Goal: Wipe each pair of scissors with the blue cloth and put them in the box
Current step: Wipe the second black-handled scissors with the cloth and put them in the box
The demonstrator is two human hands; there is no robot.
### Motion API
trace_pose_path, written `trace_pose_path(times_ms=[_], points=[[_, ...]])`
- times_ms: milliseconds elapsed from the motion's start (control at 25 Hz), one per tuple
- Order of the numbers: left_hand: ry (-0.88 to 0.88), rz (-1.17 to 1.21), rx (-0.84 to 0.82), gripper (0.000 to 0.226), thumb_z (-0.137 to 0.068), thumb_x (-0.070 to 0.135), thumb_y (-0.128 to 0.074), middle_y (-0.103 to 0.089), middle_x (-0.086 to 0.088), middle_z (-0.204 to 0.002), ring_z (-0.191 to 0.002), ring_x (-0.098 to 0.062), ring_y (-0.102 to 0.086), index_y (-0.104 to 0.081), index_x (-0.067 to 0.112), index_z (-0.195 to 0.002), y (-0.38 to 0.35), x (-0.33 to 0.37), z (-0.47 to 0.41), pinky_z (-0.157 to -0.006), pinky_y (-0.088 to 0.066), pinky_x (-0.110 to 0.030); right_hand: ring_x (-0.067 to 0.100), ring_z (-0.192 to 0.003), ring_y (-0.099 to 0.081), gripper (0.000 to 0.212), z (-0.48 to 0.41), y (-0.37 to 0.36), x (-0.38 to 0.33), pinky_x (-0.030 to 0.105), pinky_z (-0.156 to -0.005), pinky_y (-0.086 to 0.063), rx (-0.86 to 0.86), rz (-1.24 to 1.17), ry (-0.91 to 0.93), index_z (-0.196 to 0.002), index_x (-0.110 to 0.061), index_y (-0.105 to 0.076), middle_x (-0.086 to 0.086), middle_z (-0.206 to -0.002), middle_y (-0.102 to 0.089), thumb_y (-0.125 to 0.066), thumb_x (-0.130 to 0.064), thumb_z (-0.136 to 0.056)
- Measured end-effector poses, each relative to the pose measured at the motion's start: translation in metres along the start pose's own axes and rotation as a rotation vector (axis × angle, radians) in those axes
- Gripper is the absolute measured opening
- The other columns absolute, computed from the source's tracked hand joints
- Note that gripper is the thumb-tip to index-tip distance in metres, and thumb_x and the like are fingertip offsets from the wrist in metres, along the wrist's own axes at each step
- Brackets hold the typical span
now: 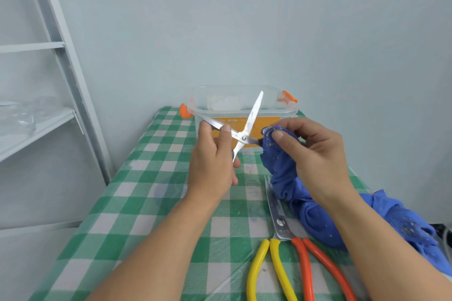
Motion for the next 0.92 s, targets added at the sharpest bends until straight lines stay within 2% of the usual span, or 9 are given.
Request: trace_pose_path(times_ms=[120, 200, 280, 400, 520, 600, 720, 800, 920], points=[[-0.032, -0.066, -0.088, 0.014, -0.106, 0.032, -0.041, -0.061, -0.022, -0.078, -0.032, -0.011, -0.048, -0.047, 0.020, -0.102, -0.005, 0.003, 0.000, -0.035, -0.037, -0.025, 0.009, -0.081, -0.061, 0.023, -0.002, -0.002, -0.002, 0.022, -0.077, -0.044, -0.012, 0.255, 0.085, -0.084, -0.032, -0.073, -0.009, -0.086, -0.074, -0.077, -0.010, -0.084], [-0.019, -0.095, -0.122, 0.014, -0.106, 0.030, -0.042, -0.061, -0.018, -0.071, -0.031, -0.008, -0.048, -0.046, 0.019, -0.098, -0.008, 0.003, 0.001, -0.034, -0.035, -0.024, 0.008, -0.082, -0.058, 0.022, -0.003, -0.006, 0.001, 0.023, -0.078, -0.042, -0.021, 0.354, 0.071, -0.080, -0.033, -0.069, -0.017, -0.083, -0.071, -0.080, -0.014, -0.082], [-0.007, -0.119, -0.138, 0.015, -0.106, 0.030, -0.043, -0.061, -0.014, -0.071, -0.031, -0.006, -0.049, -0.045, 0.020, -0.095, -0.011, 0.003, 0.002, -0.033, -0.034, -0.023, 0.012, -0.081, -0.056, 0.021, -0.003, -0.007, 0.008, 0.026, -0.076, -0.043, 0.013, 0.364, -0.007, -0.076, -0.028, -0.065, -0.012, -0.082, -0.068, -0.083, -0.018, -0.080], [-0.009, -0.107, -0.136, 0.016, -0.106, 0.030, -0.043, -0.060, -0.016, -0.070, -0.031, -0.007, -0.048, -0.045, 0.017, -0.096, -0.012, 0.002, 0.004, -0.034, -0.033, -0.023, 0.014, -0.075, -0.059, 0.022, -0.003, -0.004, 0.020, 0.027, -0.069, -0.049, 0.022, 0.239, -0.237, -0.086, -0.014, -0.065, -0.001, -0.083, -0.066, -0.084, -0.021, -0.079], [0.000, -0.131, -0.149, 0.021, -0.106, 0.035, -0.042, -0.058, -0.004, -0.057, -0.031, -0.022, -0.047, -0.044, 0.018, -0.092, -0.013, -0.001, 0.004, -0.036, -0.033, -0.023, 0.020, -0.056, -0.055, 0.030, 0.003, -0.009, 0.030, 0.025, -0.050, -0.046, -0.098, 0.108, -0.456, -0.081, 0.003, -0.061, 0.014, -0.070, -0.059, -0.076, -0.023, -0.088], [-0.002, -0.132, -0.163, 0.023, -0.106, 0.036, -0.042, -0.058, -0.002, -0.054, -0.031, -0.025, -0.046, -0.042, 0.019, -0.089, -0.015, -0.002, 0.003, -0.036, -0.031, -0.023, 0.017, -0.046, -0.046, 0.032, 0.003, -0.010, 0.031, 0.022, -0.044, -0.037, -0.110, 0.099, -0.472, -0.077, 0.002, -0.059, 0.013, -0.064, -0.050, -0.073, -0.024, -0.089], [0.004, -0.116, -0.182, 0.023, -0.106, 0.035, -0.041, -0.059, -0.002, -0.053, -0.031, -0.024, -0.045, -0.041, 0.021, -0.088, -0.017, -0.002, 0.004, -0.033, -0.030, -0.022, 0.022, -0.055, -0.042, 0.055, 0.002, -0.010, 0.031, 0.032, -0.055, -0.035, -0.081, 0.123, -0.435, -0.075, 0.010, -0.052, 0.012, -0.065, -0.045, -0.075, -0.039, -0.081], [0.007, -0.113, -0.193, 0.023, -0.106, 0.035, -0.041, -0.059, 0.000, -0.052, -0.031, -0.024, -0.045, -0.040, 0.022, -0.087, -0.020, -0.001, 0.005, -0.032, -0.029, -0.022, 0.023, -0.059, -0.042, 0.059, 0.001, -0.009, 0.034, 0.039, -0.061, -0.034, -0.049, 0.179, -0.394, -0.069, 0.004, -0.048, 0.011, -0.062, -0.044, -0.069, -0.051, -0.076], [0.016, -0.092, -0.200, 0.022, -0.106, 0.034, -0.041, -0.059, -0.002, -0.052, -0.032, -0.025, -0.045, -0.041, 0.021, -0.089, -0.021, -0.002, 0.004, -0.033, -0.029, -0.022, 0.020, -0.055, -0.039, 0.062, 0.001, -0.010, 0.035, 0.037, -0.060, -0.034, -0.029, 0.339, -0.321, -0.064, -0.001, -0.042, 0.007, -0.057, -0.042, -0.062, -0.057, -0.081]])
Point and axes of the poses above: each hand's wrist, its own z-axis away from the middle knuckle, its own y-axis out of the back of the hand, x = y × z, the point moved 5 cm from there along -z, towards the middle knuckle
